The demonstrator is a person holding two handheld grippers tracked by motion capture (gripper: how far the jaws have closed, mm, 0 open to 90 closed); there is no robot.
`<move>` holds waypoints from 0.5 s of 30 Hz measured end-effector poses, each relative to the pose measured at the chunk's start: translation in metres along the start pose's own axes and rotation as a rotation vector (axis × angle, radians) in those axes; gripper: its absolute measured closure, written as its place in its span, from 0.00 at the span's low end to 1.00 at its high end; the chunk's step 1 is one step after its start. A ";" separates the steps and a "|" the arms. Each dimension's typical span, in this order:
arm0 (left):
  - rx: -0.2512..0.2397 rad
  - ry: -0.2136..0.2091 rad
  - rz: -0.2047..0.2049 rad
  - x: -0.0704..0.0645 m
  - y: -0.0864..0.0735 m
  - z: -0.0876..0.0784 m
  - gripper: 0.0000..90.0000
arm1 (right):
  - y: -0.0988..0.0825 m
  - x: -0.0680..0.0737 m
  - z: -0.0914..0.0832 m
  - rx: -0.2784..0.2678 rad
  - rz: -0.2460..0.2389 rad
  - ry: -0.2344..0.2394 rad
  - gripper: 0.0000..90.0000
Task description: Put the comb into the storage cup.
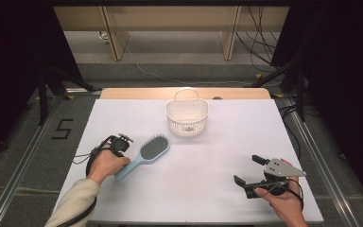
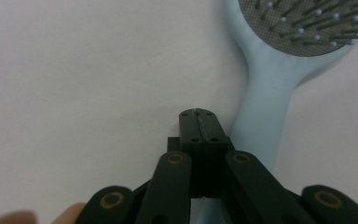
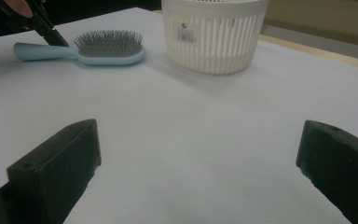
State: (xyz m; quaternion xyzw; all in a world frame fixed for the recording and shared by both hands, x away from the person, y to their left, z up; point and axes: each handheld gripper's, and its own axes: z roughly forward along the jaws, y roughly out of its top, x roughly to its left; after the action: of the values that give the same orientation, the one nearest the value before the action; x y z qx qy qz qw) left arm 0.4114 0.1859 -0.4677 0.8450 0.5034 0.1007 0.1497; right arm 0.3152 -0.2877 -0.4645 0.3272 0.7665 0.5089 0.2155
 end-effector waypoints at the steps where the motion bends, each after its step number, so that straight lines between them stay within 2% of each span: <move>1: -0.001 0.000 -0.001 -0.001 0.000 0.000 1.00 | 0.000 0.000 0.000 0.001 -0.001 0.000 0.00; 15: 0.008 0.005 0.032 -0.012 -0.005 -0.002 1.00 | 0.000 0.000 0.000 0.000 -0.002 0.000 0.00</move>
State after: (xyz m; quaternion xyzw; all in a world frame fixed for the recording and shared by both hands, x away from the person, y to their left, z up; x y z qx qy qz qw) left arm 0.4005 0.1783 -0.4676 0.8534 0.4904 0.1033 0.1432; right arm 0.3149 -0.2877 -0.4642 0.3267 0.7667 0.5087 0.2161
